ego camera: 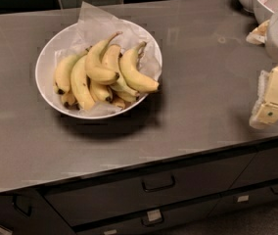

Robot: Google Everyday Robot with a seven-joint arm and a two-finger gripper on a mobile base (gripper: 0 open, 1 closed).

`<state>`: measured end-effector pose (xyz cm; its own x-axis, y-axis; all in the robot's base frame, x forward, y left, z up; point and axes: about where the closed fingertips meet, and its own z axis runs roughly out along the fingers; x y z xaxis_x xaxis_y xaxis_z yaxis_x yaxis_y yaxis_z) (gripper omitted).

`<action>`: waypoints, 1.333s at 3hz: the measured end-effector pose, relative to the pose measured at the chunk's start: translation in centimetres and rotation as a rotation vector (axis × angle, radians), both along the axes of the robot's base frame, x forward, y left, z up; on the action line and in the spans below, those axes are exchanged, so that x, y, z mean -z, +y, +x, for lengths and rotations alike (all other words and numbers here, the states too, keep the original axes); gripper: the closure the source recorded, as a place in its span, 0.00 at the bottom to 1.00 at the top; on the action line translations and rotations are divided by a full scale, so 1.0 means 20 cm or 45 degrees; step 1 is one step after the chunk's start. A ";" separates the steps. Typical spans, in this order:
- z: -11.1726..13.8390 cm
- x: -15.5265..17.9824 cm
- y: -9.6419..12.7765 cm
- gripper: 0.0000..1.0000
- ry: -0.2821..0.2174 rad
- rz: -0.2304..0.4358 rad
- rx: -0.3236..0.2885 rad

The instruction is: Pick banana from white bowl

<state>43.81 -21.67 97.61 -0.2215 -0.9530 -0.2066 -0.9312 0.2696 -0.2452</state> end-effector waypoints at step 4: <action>0.11 -0.06 0.56 0.00 -0.030 0.056 -0.299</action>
Offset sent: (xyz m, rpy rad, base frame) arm 0.0060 0.0341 0.0051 0.0303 0.0027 0.0728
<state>46.02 -10.44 98.82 0.0104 -0.9678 -0.2514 -0.9639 0.0572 -0.2601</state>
